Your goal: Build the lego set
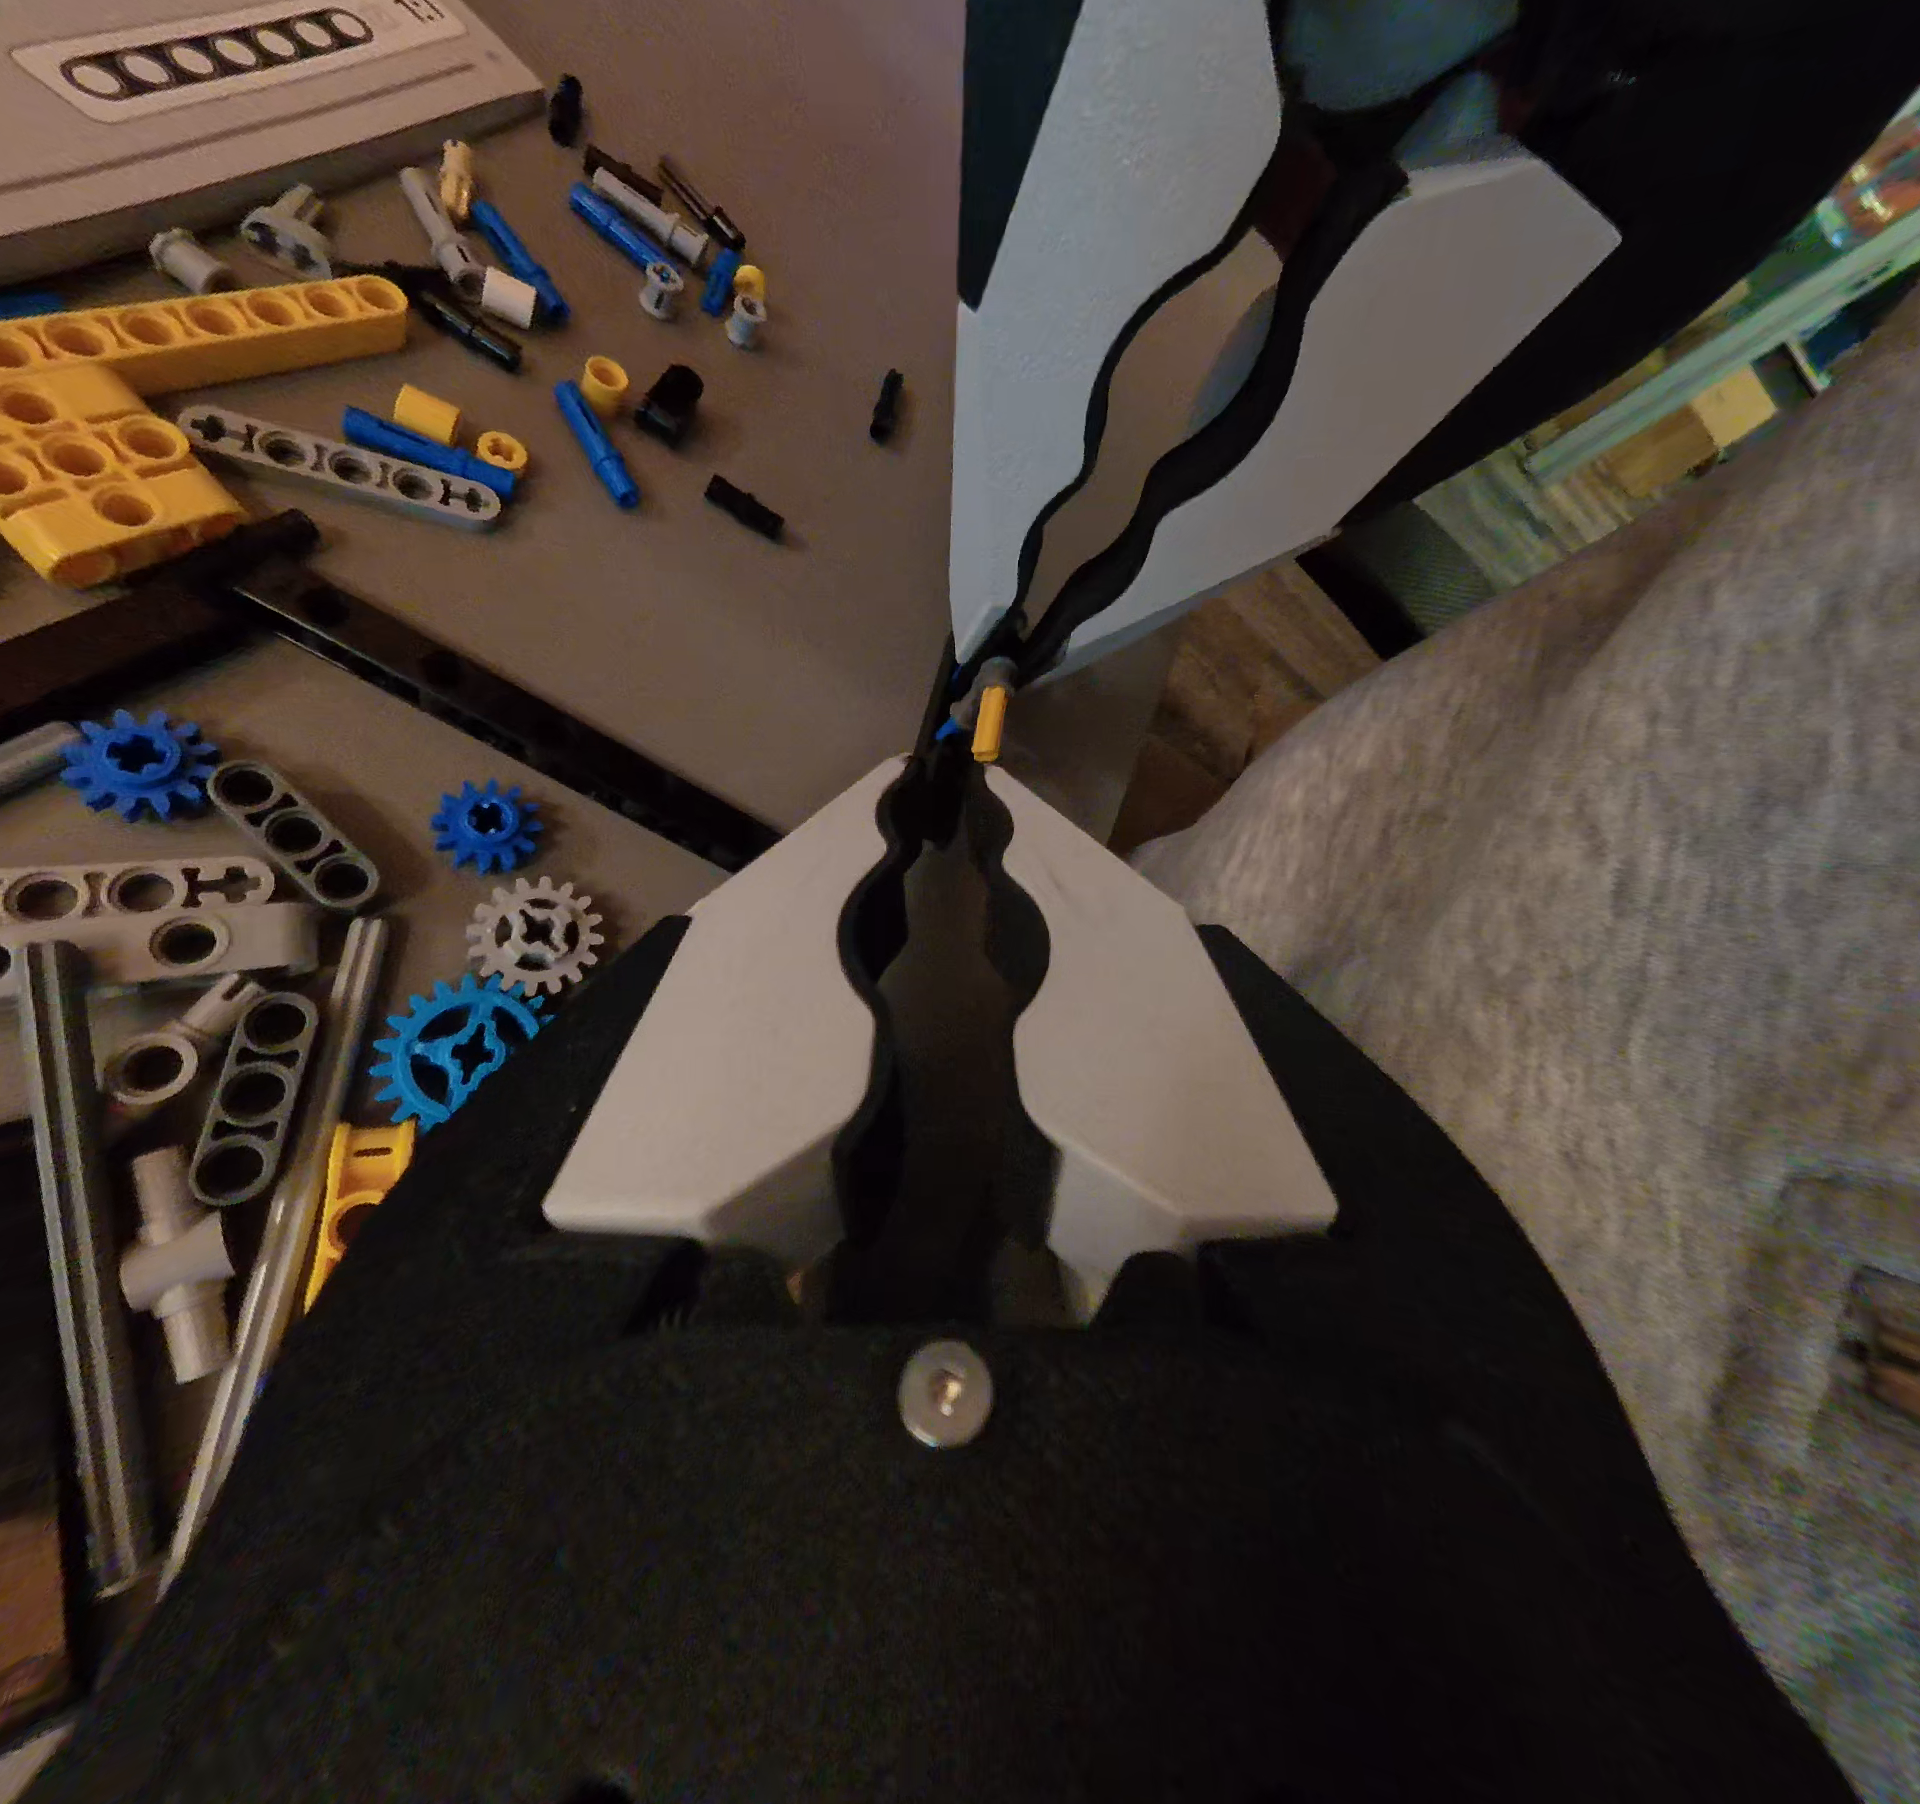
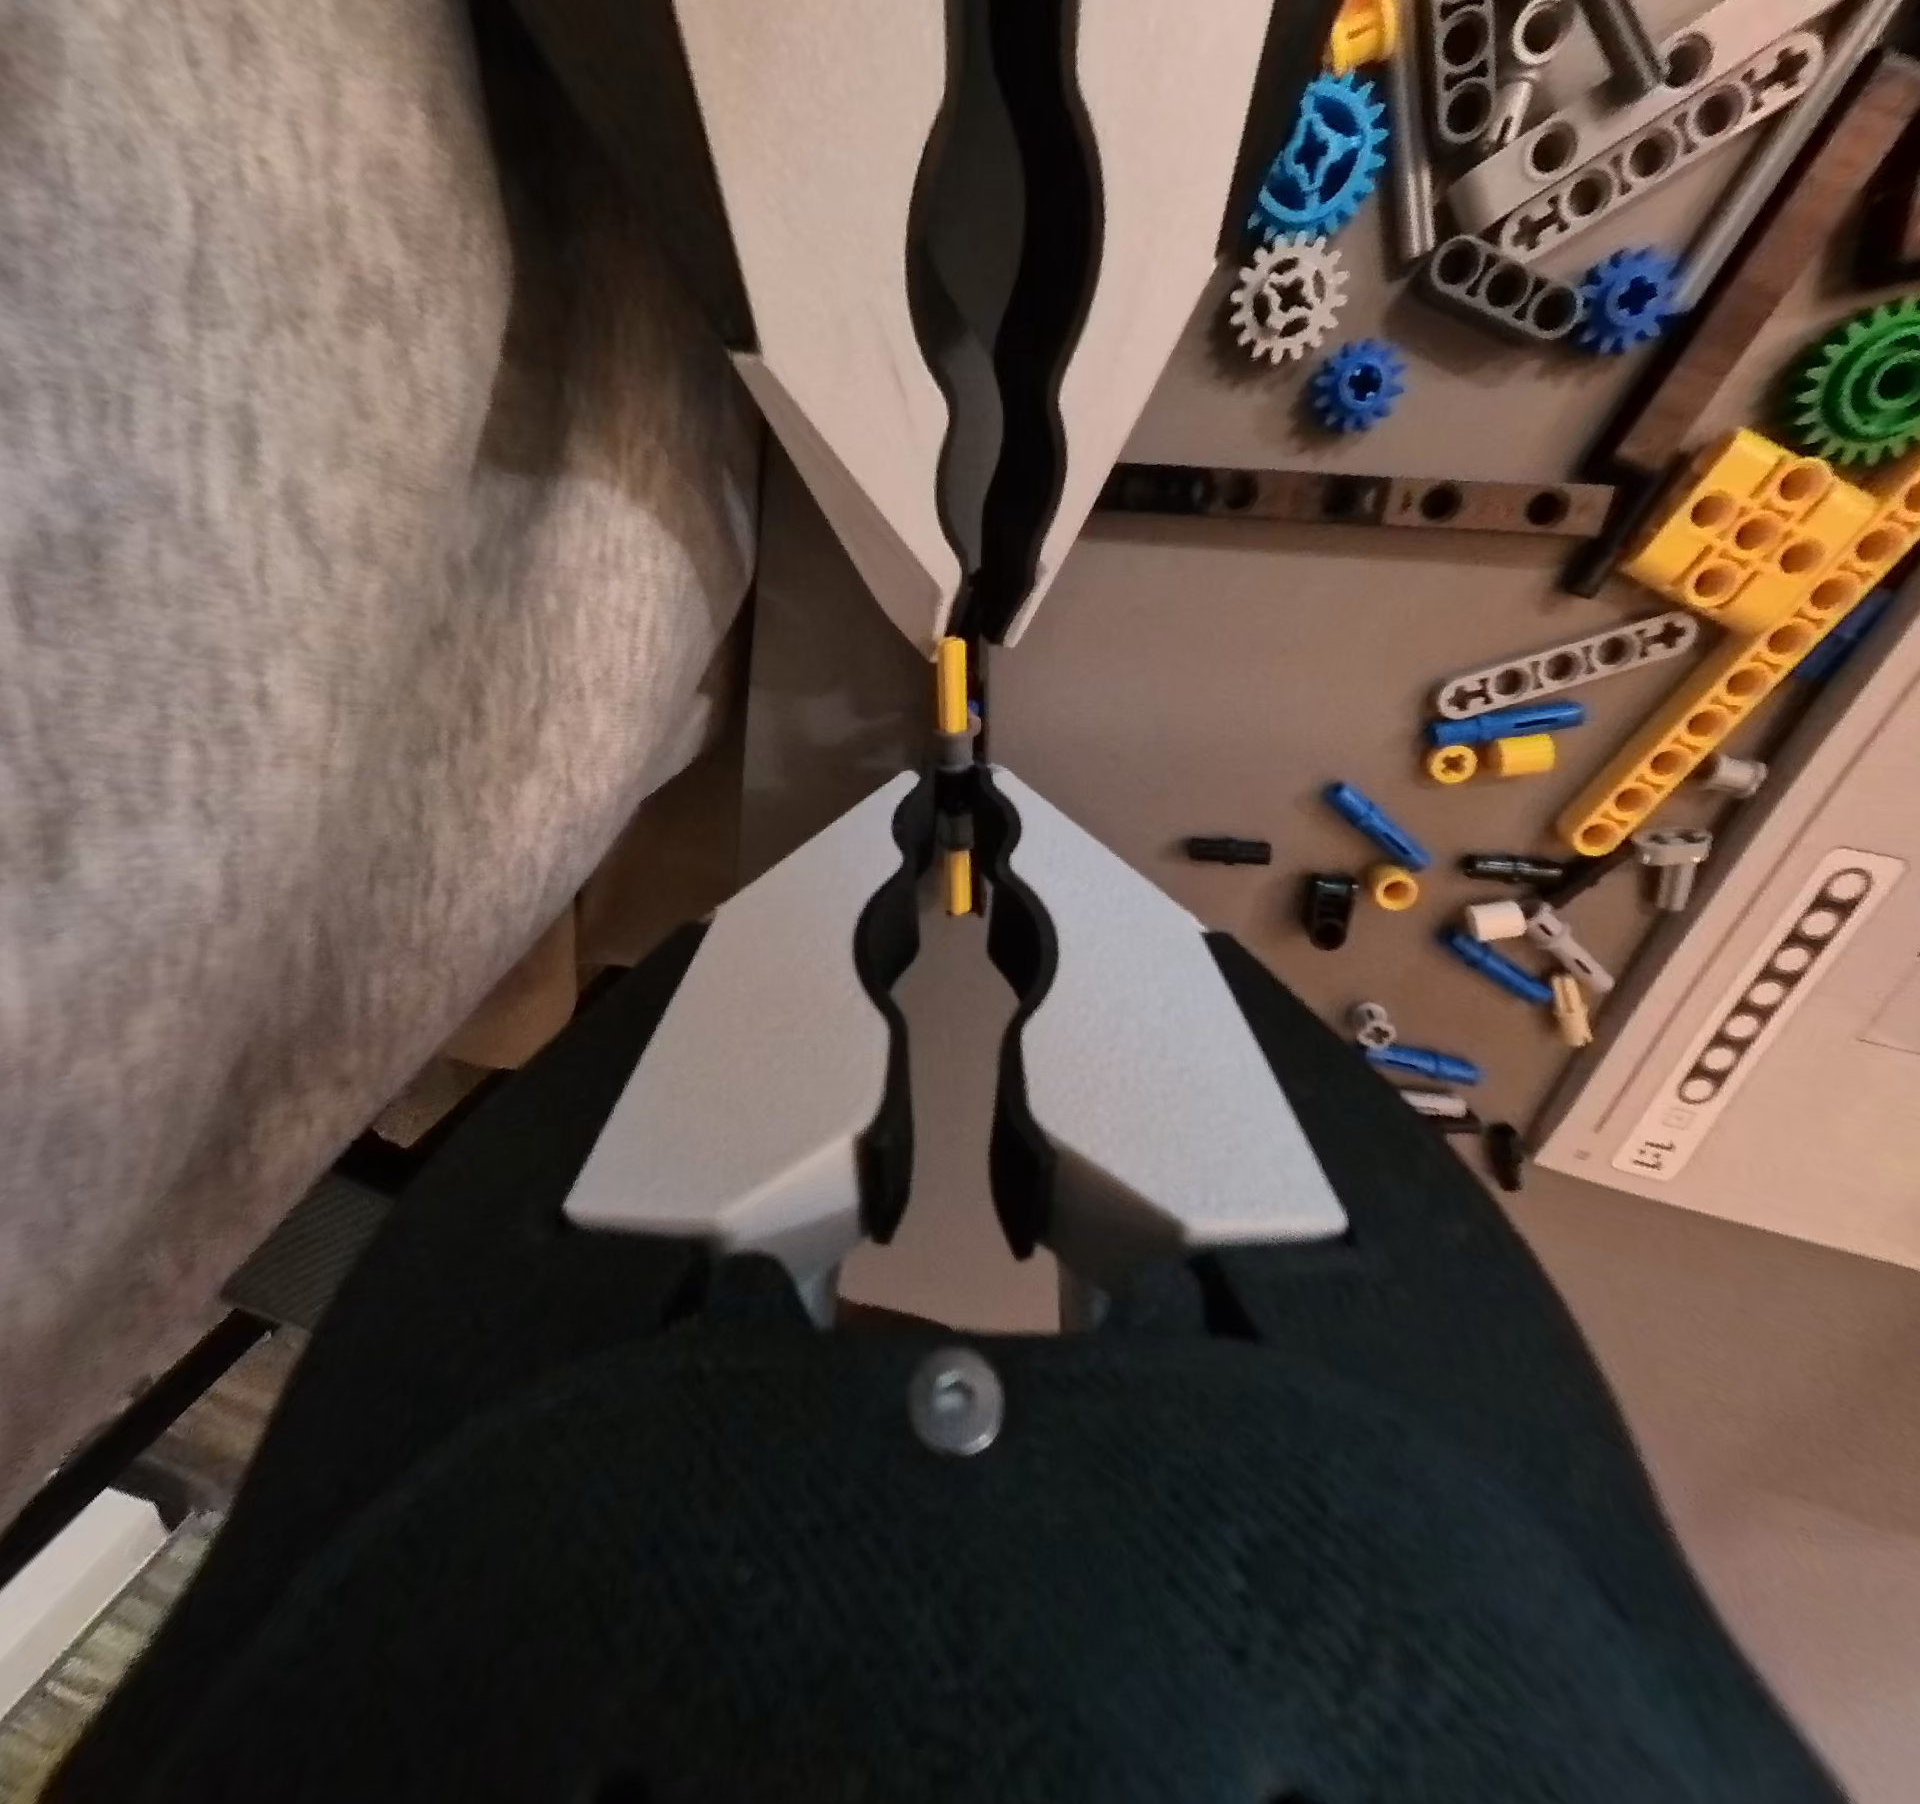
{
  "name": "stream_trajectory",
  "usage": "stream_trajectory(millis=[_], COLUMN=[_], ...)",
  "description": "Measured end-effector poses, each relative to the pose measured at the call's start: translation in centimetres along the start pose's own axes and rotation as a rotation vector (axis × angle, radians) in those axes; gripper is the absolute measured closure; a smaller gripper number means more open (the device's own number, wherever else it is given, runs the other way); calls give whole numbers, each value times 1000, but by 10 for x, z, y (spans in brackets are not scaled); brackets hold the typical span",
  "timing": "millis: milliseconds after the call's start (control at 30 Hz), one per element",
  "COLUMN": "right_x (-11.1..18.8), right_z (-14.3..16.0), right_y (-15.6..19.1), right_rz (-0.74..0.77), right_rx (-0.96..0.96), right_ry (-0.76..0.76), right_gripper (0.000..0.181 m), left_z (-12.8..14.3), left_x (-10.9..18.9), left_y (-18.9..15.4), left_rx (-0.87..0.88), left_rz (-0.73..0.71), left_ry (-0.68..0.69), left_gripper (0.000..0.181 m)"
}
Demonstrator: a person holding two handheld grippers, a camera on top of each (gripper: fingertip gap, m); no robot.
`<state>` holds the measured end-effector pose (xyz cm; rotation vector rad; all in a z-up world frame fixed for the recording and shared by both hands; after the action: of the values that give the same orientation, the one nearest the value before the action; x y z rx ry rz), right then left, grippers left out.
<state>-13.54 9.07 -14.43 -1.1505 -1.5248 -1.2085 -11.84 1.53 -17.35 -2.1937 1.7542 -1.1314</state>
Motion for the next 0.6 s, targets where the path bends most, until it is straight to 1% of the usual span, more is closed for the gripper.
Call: stream_trajectory(millis=[233,267,433,600], right_x=[0,0,0,0], right_z=[0,0,0,1], right_y=[2,2,1,1], right_rz=[33,39,44,48], right_rx=[-13,-13,-24,-19], right_ry=[2,-1,-21,-33], right_gripper=[176,176,177,177], left_z=[-1,-1,-2,-5], left_x=[-1,-1,-1,4], left_y=[-2,-4,-5,-5], left_rx=[-25,-34,-50,-47], left_rz=[-4,0,-13,28], left_ry=[-8,-14,-24,-25], left_gripper=[177,181,181,179])
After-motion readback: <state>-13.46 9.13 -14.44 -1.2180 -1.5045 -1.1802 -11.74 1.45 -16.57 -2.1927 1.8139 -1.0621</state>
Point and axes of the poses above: each gripper's, where its closed fingertips meet, x back along the fingers, z out of its underside, y = z × x across the jaws, the point moved 6 cm from there along x, back along the fingers, and after that the axes turned 2 degrees about -x, right-handed, at the moved point
